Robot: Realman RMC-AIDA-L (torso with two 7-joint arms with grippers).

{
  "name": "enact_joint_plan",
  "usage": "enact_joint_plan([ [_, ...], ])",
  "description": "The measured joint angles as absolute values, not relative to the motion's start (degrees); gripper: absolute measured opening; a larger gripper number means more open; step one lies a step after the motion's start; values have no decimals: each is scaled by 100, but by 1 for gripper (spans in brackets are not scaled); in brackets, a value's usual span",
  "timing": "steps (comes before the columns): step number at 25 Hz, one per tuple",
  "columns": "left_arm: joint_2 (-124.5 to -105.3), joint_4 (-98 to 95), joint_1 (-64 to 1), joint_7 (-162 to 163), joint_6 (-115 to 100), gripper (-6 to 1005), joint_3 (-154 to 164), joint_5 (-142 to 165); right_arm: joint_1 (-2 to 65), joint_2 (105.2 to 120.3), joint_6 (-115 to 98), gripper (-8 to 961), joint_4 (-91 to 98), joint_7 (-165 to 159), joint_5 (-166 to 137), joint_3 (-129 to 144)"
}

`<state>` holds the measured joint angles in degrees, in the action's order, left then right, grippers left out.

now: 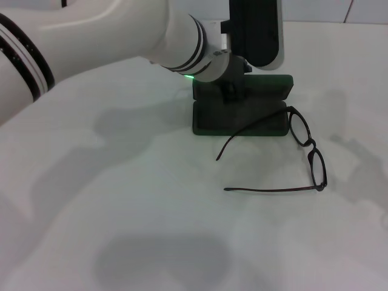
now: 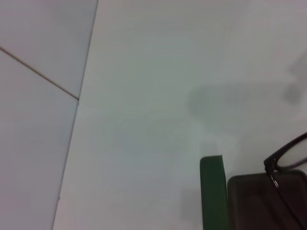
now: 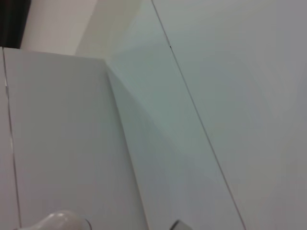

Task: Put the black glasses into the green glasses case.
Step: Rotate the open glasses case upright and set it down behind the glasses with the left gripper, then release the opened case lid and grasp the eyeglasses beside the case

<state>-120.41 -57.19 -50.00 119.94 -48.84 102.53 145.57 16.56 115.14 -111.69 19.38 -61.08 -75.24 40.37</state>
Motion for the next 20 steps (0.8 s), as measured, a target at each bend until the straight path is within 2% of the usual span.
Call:
enact_joint_plan([
  [2, -12041, -5750, -5005, 12026, -4884, 326, 10249, 14555, 1651, 11514, -11060, 833, 1934, -6115, -7525, 4056],
  [7, -12015, -6246, -4955, 12431, -5031, 483, 10156, 14574, 1690, 11465, -10574, 832, 1974, -6395, -7762, 4078],
  [11, -12008, -7464, -4420, 12997, -5217, 479, 9657, 14408, 1732, 11376, -10218, 831, 2438, -7030, -8248, 4078],
  [15, -11987, -8784, -3306, 12715, -5239, 474, 8892, 12905, 1940, 11440, -9921, 787, 3503, -8166, -8882, 4085],
  [20, -11984, -8741, -1901, 10913, -5317, 468, 8214, 9568, 2485, 11554, -9213, 719, 4965, -10299, -10145, 4754],
])
